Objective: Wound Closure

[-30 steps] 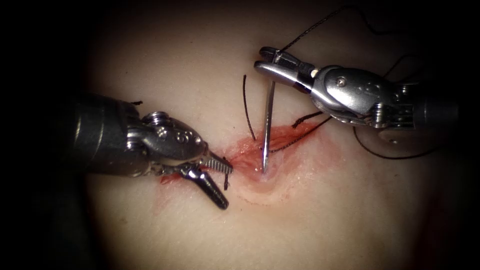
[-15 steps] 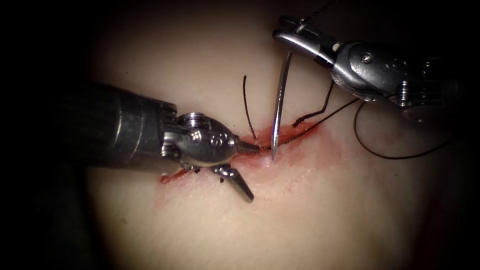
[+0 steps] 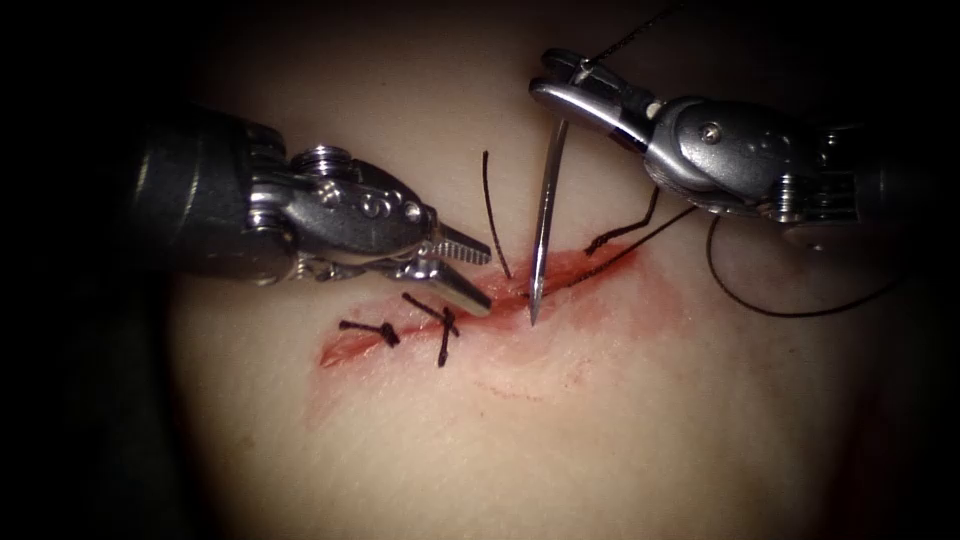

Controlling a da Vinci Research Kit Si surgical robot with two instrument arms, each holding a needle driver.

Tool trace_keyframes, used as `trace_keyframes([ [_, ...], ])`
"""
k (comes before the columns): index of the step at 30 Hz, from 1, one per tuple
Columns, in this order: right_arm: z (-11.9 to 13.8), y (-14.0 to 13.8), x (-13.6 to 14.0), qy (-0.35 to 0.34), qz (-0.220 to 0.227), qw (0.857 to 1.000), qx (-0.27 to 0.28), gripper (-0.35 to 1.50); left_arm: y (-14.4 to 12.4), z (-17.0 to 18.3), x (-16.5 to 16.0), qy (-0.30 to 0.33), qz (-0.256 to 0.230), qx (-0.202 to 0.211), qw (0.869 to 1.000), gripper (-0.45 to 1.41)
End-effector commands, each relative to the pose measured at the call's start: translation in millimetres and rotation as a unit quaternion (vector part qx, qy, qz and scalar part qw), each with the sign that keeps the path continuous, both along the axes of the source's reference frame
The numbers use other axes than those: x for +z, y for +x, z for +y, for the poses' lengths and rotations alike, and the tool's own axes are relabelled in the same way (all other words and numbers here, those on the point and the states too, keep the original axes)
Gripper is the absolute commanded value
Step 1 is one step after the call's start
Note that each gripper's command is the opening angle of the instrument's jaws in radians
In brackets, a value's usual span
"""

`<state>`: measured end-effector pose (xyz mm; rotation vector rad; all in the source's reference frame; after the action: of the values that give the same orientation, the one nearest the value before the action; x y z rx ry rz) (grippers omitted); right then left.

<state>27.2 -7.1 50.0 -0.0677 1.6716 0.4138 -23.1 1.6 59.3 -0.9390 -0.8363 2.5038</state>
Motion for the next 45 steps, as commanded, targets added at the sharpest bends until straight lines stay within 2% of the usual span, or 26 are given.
trace_keyframes([
  [1, 0.2, 1.2, 0.2, -0.001, 0.001, 1.0, 0.0, -0.35, -0.5, -0.6, 0.4, 0.02, 0.007, 0.005, 1.0, -0.45],
  [4, 0.4, 1.3, 0.6, -0.009, 0.002, 1.0, -0.005, -0.35, -0.8, -2.1, 0.4, 0.043, 0.011, 0.014, 0.999, -0.45],
  [6, 0.6, 1.3, 0.9, -0.013, 0.002, 1.0, -0.006, -0.35, -1.3, -3.6, 0.7, 0.073, 0.019, 0.006, 0.997, -0.45],
  [8, 0.8, 0.9, 1.1, -0.014, 0.002, 1.0, -0.007, -0.35, -1.9, -6.3, 1.7, 0.136, 0.02, -0.014, 0.99, -0.45],
  [13, 0.2, 0.3, 0.4, -0.015, 0.004, 1.0, -0.013, -0.35, -2.4, -8.8, 3.5, 0.171, -0.005, -0.015, 0.985, -0.45],
  [15, -0.6, 0.0, -0.5, 0.022, 0.01, 0.999, -0.028, -0.35, -2.6, -9.2, 4.5, 0.179, 0.001, -0.004, 0.984, -0.45],
  [17, -1.0, 0.2, -0.5, 0.024, 0.007, 0.999, -0.032, -0.35, -2.7, -9.0, 4.8, 0.18, 0.001, 0.001, 0.984, -0.45],
  [23, -1.5, 1.0, 1.5, 0.016, 0.0, 0.999, -0.032, -0.35, -3.1, -7.5, 5.2, 0.162, -0.004, -0.026, 0.986, -0.45],
  [24, -1.1, 1.1, 2.0, -0.012, -0.005, 0.999, -0.034, -0.35, -3.6, -7.1, 5.5, 0.161, -0.013, -0.038, 0.986, -0.45],
  [33, 1.6, 0.4, 1.0, -0.047, -0.008, 0.999, -0.025, -0.35, -4.8, -6.5, 5.1, 0.17, -0.029, -0.052, 0.984, -0.45],
  [39, 1.6, 0.8, 1.4, -0.048, -0.009, 0.998, -0.024, -0.35, -6.2, -5.6, 4.8, 0.174, -0.05, -0.08, 0.98, -0.45],
  [45, 1.0, 1.5, 2.0, -0.05, -0.009, 0.998, -0.025, -0.35, -6.1, -5.3, 5.5, 0.164, -0.049, -0.096, 0.981, -0.45],
])
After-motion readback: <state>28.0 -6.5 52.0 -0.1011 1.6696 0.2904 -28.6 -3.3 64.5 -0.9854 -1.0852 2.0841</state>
